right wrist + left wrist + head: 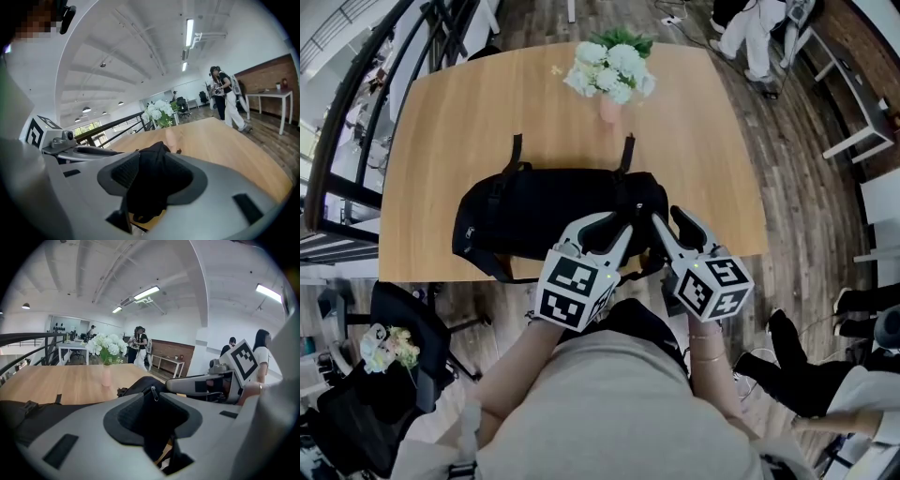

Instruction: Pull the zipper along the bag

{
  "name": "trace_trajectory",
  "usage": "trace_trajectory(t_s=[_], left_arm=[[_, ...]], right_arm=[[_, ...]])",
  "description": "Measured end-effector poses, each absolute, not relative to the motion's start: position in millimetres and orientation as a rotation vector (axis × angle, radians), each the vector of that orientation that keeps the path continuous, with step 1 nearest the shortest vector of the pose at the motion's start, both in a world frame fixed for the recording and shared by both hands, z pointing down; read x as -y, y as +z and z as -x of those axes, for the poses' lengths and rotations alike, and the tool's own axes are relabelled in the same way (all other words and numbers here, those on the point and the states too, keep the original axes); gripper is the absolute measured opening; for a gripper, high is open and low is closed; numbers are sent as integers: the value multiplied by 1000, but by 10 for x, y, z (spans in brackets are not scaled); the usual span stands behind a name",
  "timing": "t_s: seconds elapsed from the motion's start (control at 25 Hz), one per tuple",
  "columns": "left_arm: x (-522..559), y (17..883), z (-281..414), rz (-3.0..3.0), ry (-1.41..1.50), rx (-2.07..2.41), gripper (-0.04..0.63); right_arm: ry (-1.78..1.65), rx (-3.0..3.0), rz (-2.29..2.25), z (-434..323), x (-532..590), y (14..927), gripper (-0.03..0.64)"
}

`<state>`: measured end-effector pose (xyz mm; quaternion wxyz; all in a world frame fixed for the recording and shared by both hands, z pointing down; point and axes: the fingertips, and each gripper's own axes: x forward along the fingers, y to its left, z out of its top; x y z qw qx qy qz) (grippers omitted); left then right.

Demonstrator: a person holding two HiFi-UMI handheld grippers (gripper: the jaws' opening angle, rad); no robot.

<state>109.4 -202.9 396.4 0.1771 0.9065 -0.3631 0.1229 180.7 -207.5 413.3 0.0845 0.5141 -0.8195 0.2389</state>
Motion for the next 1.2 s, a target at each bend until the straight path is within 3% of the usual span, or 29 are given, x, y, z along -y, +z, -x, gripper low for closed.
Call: trace_trajectory(t_s=[0.32,0.6,1.2], left_arm=[[2045,4081,-1273,-2527,356,974,115],[2091,4184,-1331,-2493,372,962,115],[2271,4302,-1409,-2447,403,991,84]], right_arm=[[789,2455,-1493,-1818,2103,4278,158],[776,2455,-1472,-1800,2103,4319,106],[795,2461,-1442,-1841,2101,4377,97]])
